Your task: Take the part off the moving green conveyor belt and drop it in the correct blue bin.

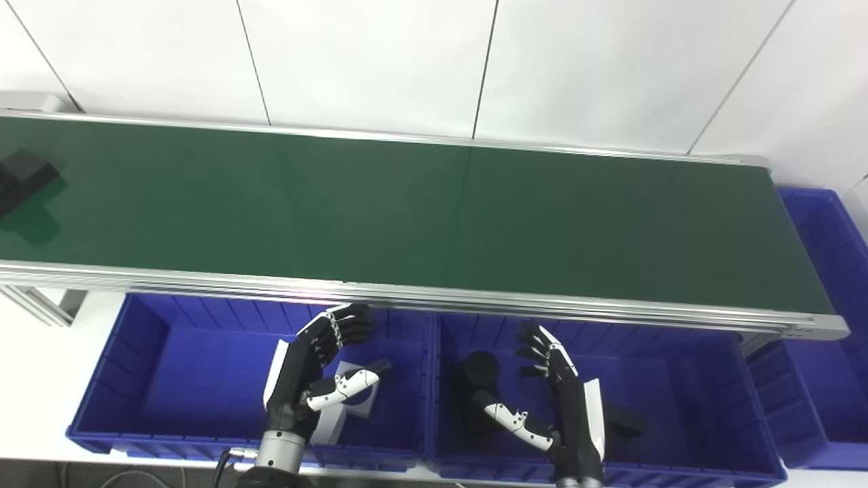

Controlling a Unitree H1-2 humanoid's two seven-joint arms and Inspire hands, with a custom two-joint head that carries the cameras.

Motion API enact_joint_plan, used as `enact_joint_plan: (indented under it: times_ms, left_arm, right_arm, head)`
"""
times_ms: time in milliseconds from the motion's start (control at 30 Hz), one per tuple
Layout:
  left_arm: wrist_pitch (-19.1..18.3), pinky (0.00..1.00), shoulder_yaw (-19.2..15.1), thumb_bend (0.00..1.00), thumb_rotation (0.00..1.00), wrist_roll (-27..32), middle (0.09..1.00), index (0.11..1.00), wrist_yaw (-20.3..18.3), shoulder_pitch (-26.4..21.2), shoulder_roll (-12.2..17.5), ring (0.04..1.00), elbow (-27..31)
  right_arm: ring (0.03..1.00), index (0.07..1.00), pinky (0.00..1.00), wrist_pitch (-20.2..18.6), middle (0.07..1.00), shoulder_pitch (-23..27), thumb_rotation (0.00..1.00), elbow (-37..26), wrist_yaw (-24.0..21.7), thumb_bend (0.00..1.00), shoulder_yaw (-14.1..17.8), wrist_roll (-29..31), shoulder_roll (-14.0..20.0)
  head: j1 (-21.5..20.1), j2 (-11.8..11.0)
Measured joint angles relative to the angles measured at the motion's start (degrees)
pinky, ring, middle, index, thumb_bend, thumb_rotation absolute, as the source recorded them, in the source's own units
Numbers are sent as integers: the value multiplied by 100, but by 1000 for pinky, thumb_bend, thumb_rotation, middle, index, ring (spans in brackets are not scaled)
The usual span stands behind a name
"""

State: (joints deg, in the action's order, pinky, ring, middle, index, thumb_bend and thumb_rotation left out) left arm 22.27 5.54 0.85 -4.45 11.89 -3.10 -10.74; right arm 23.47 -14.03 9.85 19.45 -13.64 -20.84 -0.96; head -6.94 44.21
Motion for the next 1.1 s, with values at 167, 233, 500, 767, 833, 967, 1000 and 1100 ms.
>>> enact_joint_plan:
  times_ms: [167,233,500,767,833,967,1000,1100]
  left_arm:
    - [0,679,-1,610,0,0,678,686,0,0,0,664,-1]
    - [0,693,-1,608,0,0,674,680,0,-1,0,666,-2]
    - [1,667,-1,611,0,-5,673,687,6,-2,0,653,-4]
    - [-1,666,2,612,0,-4,674,688,4,-1,0,655,-2]
    - [-1,665,4,612,0,-4,675,689,3,-1,0,654,-2]
    - [-1,679,10,612,0,-4,674,689,3,-1,0,659,-2]
    - [-1,680,10,612,0,-4,674,690,3,-1,0,659,-2]
    - [-1,681,11,608,0,-2,676,691,3,-1,0,663,-2]
  right_arm:
    - [732,815,615,0,781,28,24,5,1,638,-17,46,13]
    - [732,813,614,0,779,42,25,9,3,637,-27,82,15]
    - [729,812,613,0,777,51,31,15,6,635,-48,106,16]
    - [726,812,607,0,779,52,14,14,7,633,-72,129,42]
    - [725,813,609,1,779,52,17,14,7,633,-70,128,44]
    - [725,813,610,0,779,52,24,14,7,633,-68,128,43]
    - [725,812,610,0,779,52,18,14,7,633,-68,128,43]
    - [726,813,613,1,780,52,19,14,7,633,-69,133,43]
  head:
    - [0,-9]
    - [0,-9]
    - [-9,-26]
    - [-18,-18]
    - [-18,-26]
    - [-18,-26]
    - [-18,-26]
    - [-18,-26]
